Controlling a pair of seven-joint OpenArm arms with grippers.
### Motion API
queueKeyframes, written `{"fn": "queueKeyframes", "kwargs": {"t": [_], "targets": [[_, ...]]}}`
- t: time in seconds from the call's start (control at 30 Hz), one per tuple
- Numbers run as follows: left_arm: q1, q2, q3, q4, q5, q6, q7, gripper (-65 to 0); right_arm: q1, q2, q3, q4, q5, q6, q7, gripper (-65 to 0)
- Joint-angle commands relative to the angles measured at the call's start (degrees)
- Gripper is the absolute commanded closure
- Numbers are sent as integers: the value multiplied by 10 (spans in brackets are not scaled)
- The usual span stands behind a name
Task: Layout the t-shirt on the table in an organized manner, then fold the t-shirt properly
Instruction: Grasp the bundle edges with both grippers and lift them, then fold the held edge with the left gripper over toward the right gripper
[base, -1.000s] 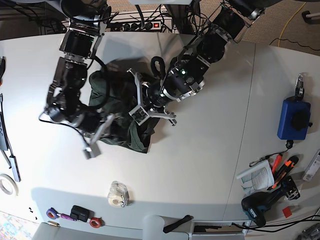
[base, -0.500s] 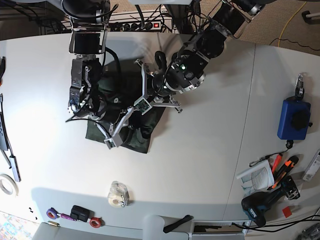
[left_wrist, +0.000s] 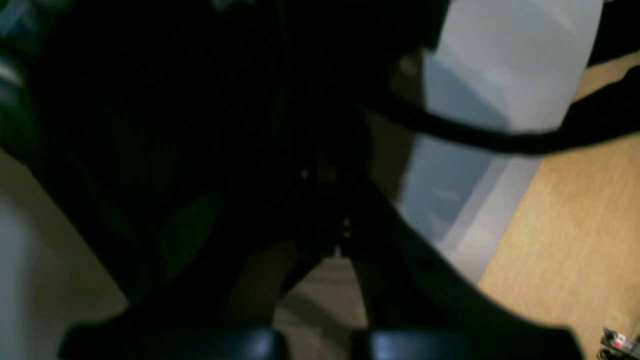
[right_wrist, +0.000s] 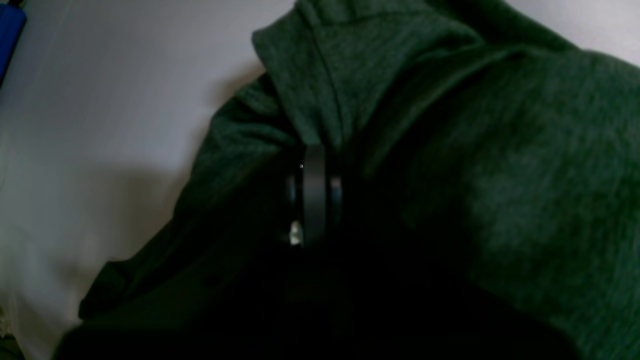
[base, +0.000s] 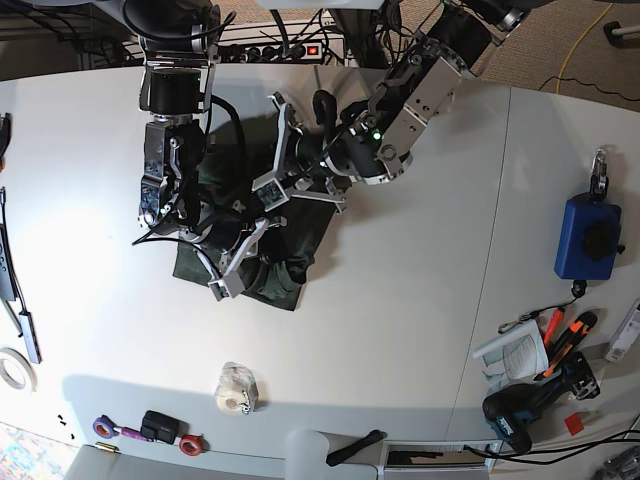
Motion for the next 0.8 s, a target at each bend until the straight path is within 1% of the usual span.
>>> {"fn": "queueKeyframes", "kwargs": {"t": [0.0, 0.1, 0.17, 0.23, 0.3, 0.4, 0.47, 0.67, 0.73, 0.77], "targets": [[-9, 5, -1, 9, -5, -2, -10, 0, 7, 3, -1, 0, -23, -4, -14, 0], [-11, 6, -1, 10, -10, -4, -12, 0, 9, 3, -1, 0, -23, -4, -15, 0], [-12, 5, -1, 15, -39, -34, -25, 0, 12, 3, -1, 0, -23, -4, -16, 0], [-12, 6, -1, 25, -73, -66, -52, 0, 16, 3, -1, 1, -21, -4, -16, 0], [-12, 6, -1, 37, -103, -90, -77, 0, 23, 3, -1, 5, -9, -4, -20, 0], [-12, 6, -1, 50, -111, -124, -97, 0, 35, 5, -1, 29, 9, -4, -37, 0], [-12, 6, -1, 51, -111, -138, -105, 0, 41, 7, -1, 55, 10, -4, -40, 0], [-12, 6, -1, 51, -109, -136, -133, 0, 45, 8, 21, 142, 10, -4, -39, 0], [-12, 6, -1, 51, -96, -124, -158, 0, 44, 8, 37, 161, 10, -4, -39, 0], [-12, 7, -1, 49, -83, -109, -175, 0, 44, 8, 46, 166, 10, -4, -39, 0]]}}
